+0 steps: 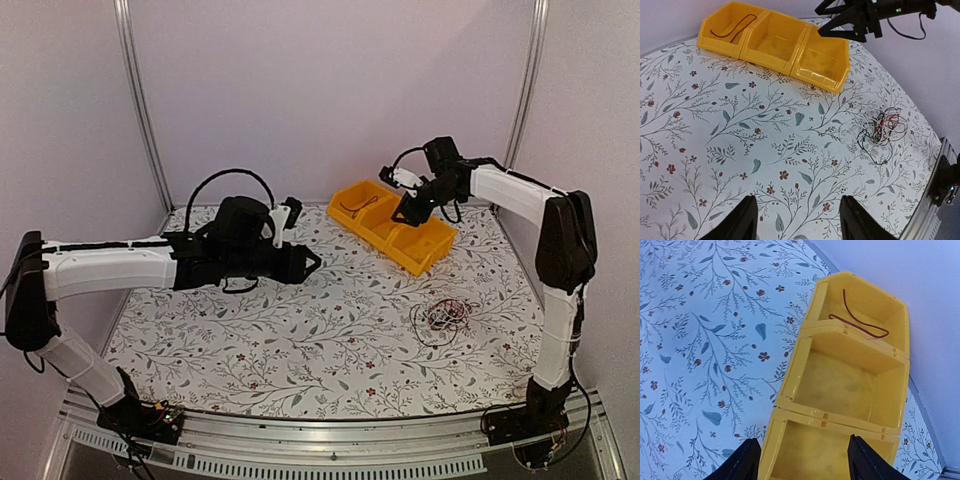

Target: Untangle the cables

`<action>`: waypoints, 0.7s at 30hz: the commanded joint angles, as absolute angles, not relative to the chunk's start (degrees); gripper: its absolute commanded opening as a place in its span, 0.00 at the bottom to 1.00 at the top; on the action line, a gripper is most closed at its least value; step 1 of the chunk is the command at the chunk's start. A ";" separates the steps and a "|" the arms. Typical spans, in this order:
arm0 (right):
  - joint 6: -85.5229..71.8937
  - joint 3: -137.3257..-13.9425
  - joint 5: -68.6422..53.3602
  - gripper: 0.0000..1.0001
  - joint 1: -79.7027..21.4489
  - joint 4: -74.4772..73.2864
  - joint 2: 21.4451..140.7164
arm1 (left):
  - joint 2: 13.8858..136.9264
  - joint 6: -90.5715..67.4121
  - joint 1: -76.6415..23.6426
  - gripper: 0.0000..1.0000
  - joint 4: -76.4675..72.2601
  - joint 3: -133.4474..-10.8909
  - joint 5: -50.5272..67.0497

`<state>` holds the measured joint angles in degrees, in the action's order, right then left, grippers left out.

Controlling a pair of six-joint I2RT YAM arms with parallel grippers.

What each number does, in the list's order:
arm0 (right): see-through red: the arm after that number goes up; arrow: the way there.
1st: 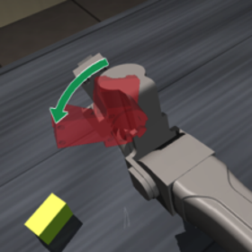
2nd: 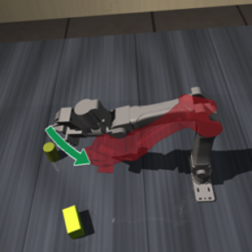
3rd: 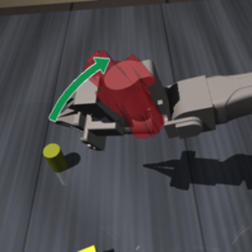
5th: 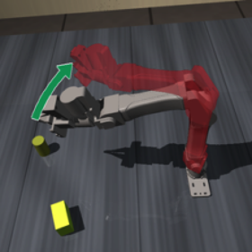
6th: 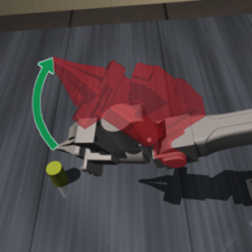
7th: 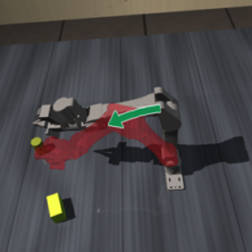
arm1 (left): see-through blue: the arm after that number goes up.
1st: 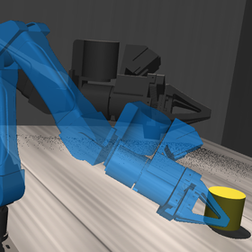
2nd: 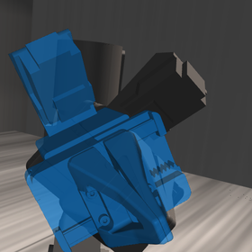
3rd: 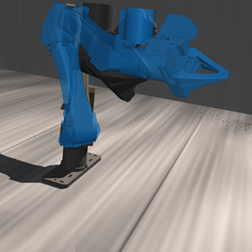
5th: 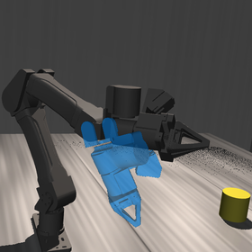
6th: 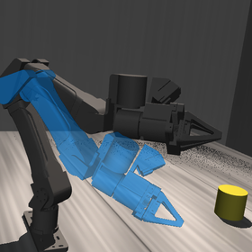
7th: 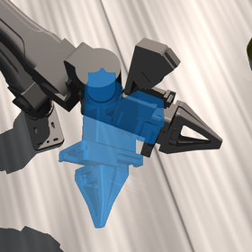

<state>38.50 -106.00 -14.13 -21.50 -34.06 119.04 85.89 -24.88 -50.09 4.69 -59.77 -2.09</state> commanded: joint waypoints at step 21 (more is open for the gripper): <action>57.04 -64.32 -20.21 0.53 -1.77 -67.89 77.23 | 99.60 -22.25 -50.94 0.57 3.16 -68.45 10.47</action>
